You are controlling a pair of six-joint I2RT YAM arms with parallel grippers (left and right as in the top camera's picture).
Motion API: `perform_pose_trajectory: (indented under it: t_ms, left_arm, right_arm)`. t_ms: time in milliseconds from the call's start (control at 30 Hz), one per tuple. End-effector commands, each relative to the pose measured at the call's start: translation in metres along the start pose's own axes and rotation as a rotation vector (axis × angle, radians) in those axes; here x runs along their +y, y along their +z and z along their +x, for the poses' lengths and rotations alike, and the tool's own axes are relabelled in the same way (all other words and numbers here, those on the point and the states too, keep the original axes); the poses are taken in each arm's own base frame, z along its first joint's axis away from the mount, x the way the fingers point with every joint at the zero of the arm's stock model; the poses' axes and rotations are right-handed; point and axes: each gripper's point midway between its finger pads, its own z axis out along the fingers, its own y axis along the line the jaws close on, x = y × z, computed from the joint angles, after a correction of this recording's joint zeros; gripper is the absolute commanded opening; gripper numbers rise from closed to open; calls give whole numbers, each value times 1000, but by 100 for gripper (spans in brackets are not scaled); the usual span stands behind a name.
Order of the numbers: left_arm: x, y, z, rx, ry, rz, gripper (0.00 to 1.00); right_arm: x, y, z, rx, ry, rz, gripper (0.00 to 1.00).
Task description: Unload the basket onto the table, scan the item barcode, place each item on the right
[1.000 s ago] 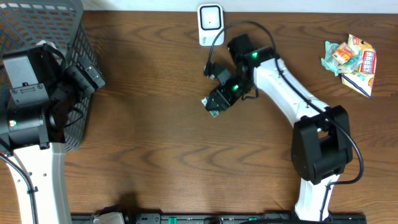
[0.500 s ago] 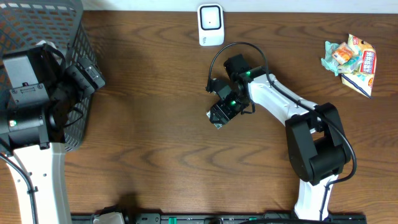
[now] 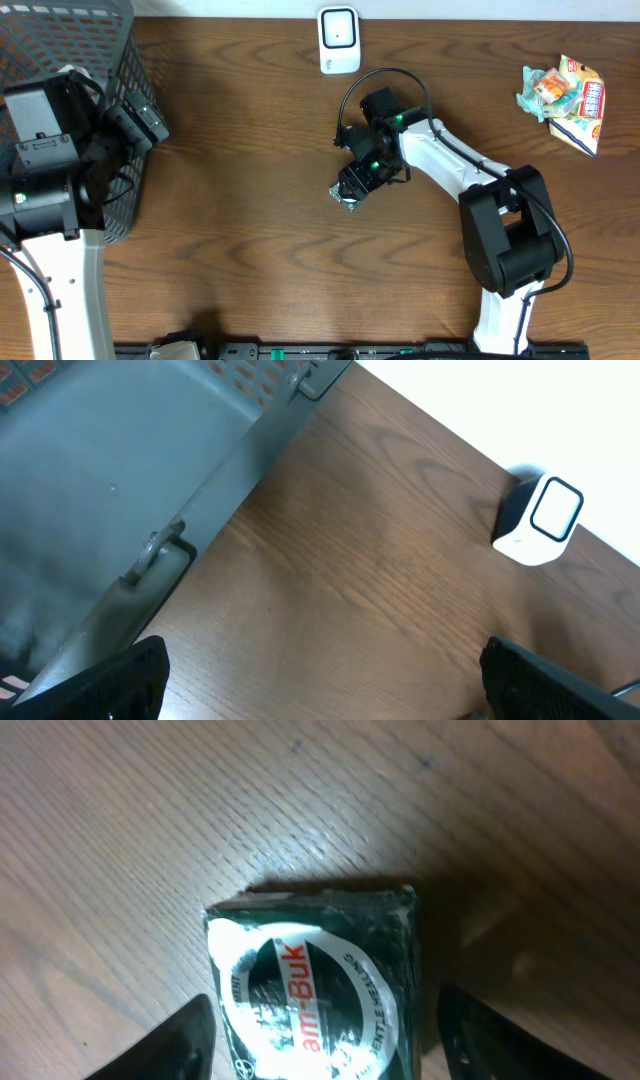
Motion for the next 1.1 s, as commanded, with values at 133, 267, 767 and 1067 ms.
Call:
perform_pose_trajectory:
  t_ms: [133,267,767,1067]
  left_arm:
    - [3,0,-1,-3,10,-13,98]
    - [3,0,-1,-3,10,-13,98]
    - [3,0,-1,-3,10,-12,98]
    - [3,0,-1,-3,10,-13,98]
  right_arm:
    - [-4,-4,-5,-15,137,21,92]
    - [-6,-18,-11,-35,238,23,99]
    - [-12,-40,-4,-28,300,19,99]
    - [-41,-49,-12,-100,449,56,99]
